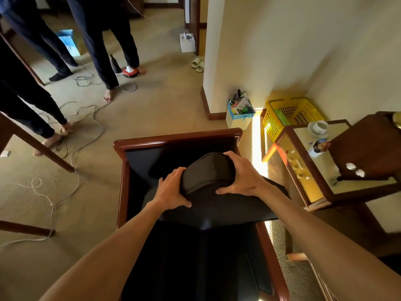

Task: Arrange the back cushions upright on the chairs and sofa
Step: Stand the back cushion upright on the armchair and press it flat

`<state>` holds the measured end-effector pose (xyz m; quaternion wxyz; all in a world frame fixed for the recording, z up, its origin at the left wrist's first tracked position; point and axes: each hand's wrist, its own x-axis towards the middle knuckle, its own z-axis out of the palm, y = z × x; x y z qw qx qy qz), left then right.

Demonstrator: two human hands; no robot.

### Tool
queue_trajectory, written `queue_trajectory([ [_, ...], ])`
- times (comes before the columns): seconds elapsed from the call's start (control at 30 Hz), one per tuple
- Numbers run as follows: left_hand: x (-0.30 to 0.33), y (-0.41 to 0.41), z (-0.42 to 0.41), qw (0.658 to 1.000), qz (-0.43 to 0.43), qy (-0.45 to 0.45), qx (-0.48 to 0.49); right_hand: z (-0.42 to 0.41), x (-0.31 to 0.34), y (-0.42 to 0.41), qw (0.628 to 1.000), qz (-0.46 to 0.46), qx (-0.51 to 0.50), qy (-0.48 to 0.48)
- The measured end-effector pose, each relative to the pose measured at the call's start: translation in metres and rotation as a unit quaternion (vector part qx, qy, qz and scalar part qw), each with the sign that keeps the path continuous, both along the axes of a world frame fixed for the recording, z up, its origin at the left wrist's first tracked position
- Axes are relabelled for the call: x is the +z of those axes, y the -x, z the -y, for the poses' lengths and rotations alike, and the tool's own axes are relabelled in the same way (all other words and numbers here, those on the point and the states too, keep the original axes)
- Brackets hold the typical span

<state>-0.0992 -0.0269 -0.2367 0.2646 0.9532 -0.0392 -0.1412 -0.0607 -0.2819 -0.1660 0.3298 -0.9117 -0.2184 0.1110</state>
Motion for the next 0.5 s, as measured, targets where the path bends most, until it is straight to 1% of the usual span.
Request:
queue_trajectory([
  [0.13,0.024,-0.013,-0.002,0.999,0.023,-0.01,-0.03,0.01,0.014,-0.003,1.0,-0.001,-0.002,-0.017],
  [0.3,0.041,-0.022,0.008,0.995,0.057,-0.039,-0.071,0.035,0.018,-0.003,0.999,-0.03,-0.007,0.015],
  [0.4,0.03,-0.016,0.018,0.992,0.043,-0.074,-0.089,0.046,0.013,0.004,0.996,-0.055,0.016,0.061],
  [0.5,0.009,-0.001,0.007,0.993,0.035,-0.085,-0.067,0.025,0.01,0.023,0.989,-0.05,0.049,0.127],
])
